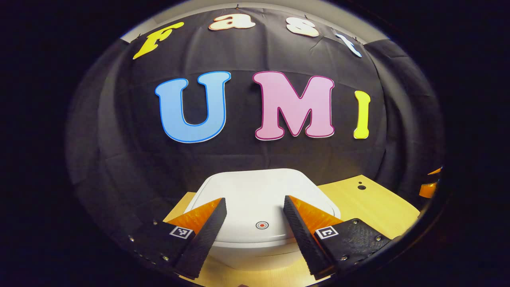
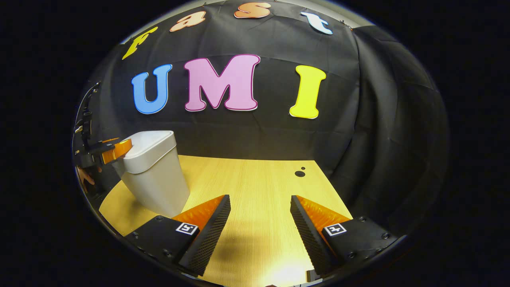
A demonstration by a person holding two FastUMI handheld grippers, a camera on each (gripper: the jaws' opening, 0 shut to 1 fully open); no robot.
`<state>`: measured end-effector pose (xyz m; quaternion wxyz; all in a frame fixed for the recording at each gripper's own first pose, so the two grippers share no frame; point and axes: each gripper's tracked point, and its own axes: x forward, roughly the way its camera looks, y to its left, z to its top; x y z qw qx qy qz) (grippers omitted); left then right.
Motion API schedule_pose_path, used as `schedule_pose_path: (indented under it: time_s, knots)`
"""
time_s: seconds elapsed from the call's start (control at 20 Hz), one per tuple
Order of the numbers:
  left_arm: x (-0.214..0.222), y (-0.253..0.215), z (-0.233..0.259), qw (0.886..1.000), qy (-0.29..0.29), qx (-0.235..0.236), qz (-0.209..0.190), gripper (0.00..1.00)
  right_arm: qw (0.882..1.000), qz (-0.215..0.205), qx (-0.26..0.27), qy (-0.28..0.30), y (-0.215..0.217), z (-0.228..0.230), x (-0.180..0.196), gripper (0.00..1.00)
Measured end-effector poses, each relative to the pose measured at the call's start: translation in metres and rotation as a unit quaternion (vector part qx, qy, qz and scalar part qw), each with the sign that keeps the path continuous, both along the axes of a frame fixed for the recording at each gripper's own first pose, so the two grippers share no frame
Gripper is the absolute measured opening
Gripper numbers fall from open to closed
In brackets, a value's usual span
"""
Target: Press the lid of the desktop garbage bin to open it, pick up the crumpled paper on the desktop and throw it into the bin, then pick up the pop can on the desktop and drop it into the bin, and finally close the garbage bin lid.
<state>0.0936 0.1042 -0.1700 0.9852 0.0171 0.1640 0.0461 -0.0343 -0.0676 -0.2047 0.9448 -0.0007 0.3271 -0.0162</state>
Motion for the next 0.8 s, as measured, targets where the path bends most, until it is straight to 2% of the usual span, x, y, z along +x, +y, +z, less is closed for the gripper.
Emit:
schedule_pose_path:
  time_s: [0.15, 0.4, 0.8]
  knots:
    - [-0.001, 0.000, 0.004, 1.000, 0.004, 0.019, 0.007, 0.94, 1.000, 0.000, 0.002, -0.006, 0.002, 0.004, 0.002, 0.98]
    - [-0.011, -0.016, 0.012, 1.000, -0.005, 0.021, 0.017, 0.95, 1.000, -0.007, 0.021, -0.009, 0.010, 0.003, 0.008, 0.99]
    - [-0.038, -0.044, 0.081, 0.998, -0.058, -0.001, 0.035, 0.94, 0.999, 0.016, 0.034, -0.035, 0.029, 0.031, 0.011, 0.98]
